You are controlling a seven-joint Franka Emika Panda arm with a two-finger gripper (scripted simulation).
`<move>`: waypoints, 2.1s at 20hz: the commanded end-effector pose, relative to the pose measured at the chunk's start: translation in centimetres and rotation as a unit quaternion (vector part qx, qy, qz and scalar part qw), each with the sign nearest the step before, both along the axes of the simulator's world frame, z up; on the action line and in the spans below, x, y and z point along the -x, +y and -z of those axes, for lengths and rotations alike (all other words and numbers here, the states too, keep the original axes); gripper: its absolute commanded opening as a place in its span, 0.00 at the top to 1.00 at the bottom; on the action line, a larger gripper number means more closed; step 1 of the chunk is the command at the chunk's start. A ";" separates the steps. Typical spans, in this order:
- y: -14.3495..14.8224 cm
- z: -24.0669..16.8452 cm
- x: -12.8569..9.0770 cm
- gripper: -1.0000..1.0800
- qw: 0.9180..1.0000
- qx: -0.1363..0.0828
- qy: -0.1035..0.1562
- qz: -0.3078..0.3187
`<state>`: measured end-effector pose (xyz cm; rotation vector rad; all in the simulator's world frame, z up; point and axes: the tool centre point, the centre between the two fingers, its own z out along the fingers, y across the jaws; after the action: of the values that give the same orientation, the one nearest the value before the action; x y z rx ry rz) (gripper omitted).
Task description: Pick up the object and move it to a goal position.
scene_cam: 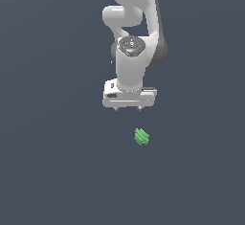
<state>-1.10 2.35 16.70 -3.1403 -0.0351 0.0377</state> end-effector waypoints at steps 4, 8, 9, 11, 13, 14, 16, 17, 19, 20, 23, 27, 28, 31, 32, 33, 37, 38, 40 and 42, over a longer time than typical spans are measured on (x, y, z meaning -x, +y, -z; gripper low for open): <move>0.5 0.1 -0.1 0.04 1.000 0.000 -0.001 -0.006; 2.5 0.3 -0.3 0.04 1.000 -0.002 -0.004 -0.028; 2.9 0.3 -0.4 0.04 0.999 -0.003 -0.005 -0.033; 3.2 0.2 -0.3 0.04 0.999 -0.003 -0.006 -0.039; 3.2 0.2 -0.3 0.04 0.999 -0.003 -0.006 -0.039; 3.2 0.2 -0.3 0.04 0.999 -0.003 -0.005 -0.038; 3.1 0.3 -0.4 0.04 0.999 -0.003 -0.005 -0.035; 3.2 0.4 -0.5 0.04 0.999 -0.003 -0.006 -0.034; 3.4 0.7 -0.9 0.04 1.000 -0.003 -0.006 -0.030; 3.5 0.9 -1.1 0.04 1.000 -0.003 -0.006 -0.028; 3.8 1.6 -1.9 0.04 1.000 -0.003 -0.007 -0.018; 4.5 3.0 -3.3 0.04 1.000 -0.003 -0.008 0.000; 4.8 3.4 -3.7 0.04 1.000 -0.003 -0.008 0.005; 5.4 4.8 -5.0 0.04 1.000 -0.002 -0.009 0.022; 5.6 5.2 -5.3 0.04 1.000 -0.001 -0.010 0.027; 5.8 5.6 -5.6 0.04 0.999 -0.001 -0.010 0.031; 6.4 6.9 -6.5 0.04 0.999 0.000 -0.011 0.045; 6.5 7.1 -6.7 0.04 0.999 0.000 -0.011 0.047; 6.7 7.4 -6.9 0.04 0.999 0.001 -0.012 0.051; 6.8 7.7 -7.1 0.04 0.999 0.001 -0.012 0.053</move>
<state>5.77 9.03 9.21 -3.1387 0.1230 0.0024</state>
